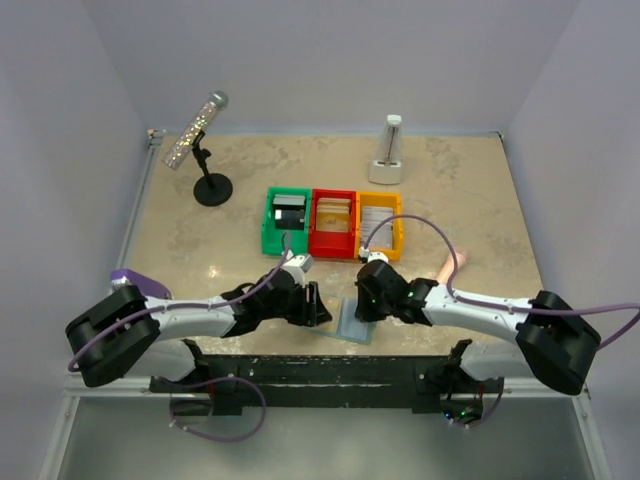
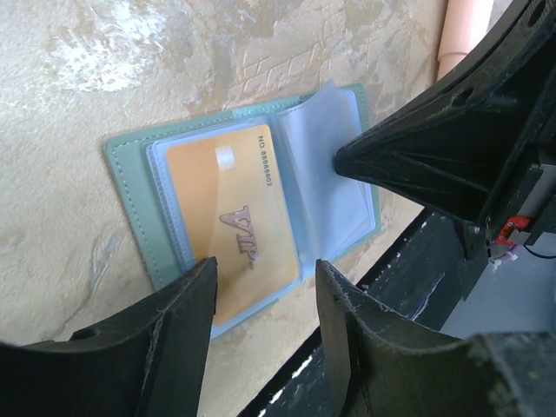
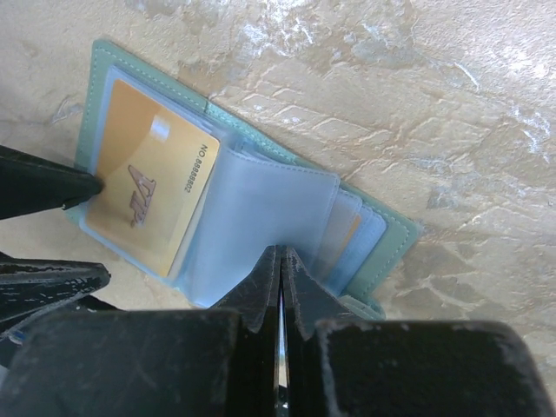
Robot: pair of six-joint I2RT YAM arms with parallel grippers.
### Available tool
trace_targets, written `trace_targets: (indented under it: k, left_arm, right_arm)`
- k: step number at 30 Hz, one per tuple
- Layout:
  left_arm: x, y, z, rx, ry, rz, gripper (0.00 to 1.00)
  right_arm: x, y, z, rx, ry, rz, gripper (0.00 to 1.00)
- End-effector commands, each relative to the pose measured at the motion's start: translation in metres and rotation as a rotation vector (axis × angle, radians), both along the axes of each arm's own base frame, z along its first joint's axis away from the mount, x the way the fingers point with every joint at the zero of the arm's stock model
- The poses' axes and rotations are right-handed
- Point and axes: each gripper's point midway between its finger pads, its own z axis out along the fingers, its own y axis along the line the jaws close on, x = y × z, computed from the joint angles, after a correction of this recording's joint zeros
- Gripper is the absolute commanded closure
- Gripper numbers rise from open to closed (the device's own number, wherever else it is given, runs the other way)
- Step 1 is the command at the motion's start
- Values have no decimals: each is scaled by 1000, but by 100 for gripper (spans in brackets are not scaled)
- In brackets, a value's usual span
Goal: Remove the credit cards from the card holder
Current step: Remove the credit card from the card holder.
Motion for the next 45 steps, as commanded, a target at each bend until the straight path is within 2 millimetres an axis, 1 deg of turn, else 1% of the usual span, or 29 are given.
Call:
trace_targets:
  k: [1,3,6,8,10,11,13,15,17,19,20,22,24,25,28,32,34,35,39,45]
  left_arm:
    - [1,11,1,24,-18,28,46]
    - [2,12,6,19,-28,30,46]
    - [3,13,13,12,-44,37,45]
    - [5,13,18,3,-57,41,44]
    - [5,13,23,0,-66,41,44]
    - [6,13,25,-5,-70,40,44]
    - [7,12,31,-17,-80,41,44]
    - [8,10,38,-38,-93,35,44]
    - [7,4,46,-69,-106,15,44]
    - [5,-2,50,-95,-106,-14,45]
    - [4,-5,53,-112,-106,-29,45]
    - [2,-11,56,-135,-103,-51,46]
    - [2,-13,52,-131,-96,-59,47]
    - [2,-13,50,-128,-91,-61,48]
    - [3,-10,36,-98,-74,-48,50]
    - [3,-6,21,-75,-54,-38,51]
    - [2,-5,15,-66,-43,-36,52]
    - [2,-4,11,-60,-37,-33,53]
    - [1,1,-3,-30,-15,-11,56]
    - [3,10,-16,24,4,28,62]
  right_arm:
    - [6,-7,3,-38,-29,5,100]
    - [6,-9,9,-40,-38,8,100]
    - [9,-14,25,-39,-81,4,100]
    - [7,-17,35,-27,-94,8,100]
    - [7,-17,47,-9,-115,12,98]
    - [7,-17,52,3,-123,14,95]
    - [5,-13,62,36,-136,33,86]
    - [4,-3,73,97,-151,61,75]
    - [1,9,79,158,-149,94,60]
    - [1,21,81,208,-137,103,52]
    - [-1,27,81,235,-121,113,51]
    - [-1,39,81,286,-104,111,52]
    - [-1,47,77,324,-81,106,55]
    - [-2,49,72,330,-64,99,58]
    - [-1,56,65,361,-43,76,61]
    - [-2,59,55,374,-11,55,66]
    - [-3,57,49,363,4,40,66]
    - [-1,59,51,377,-5,37,67]
    - [0,57,42,377,9,6,67]
    - [-1,55,29,379,40,-26,69]
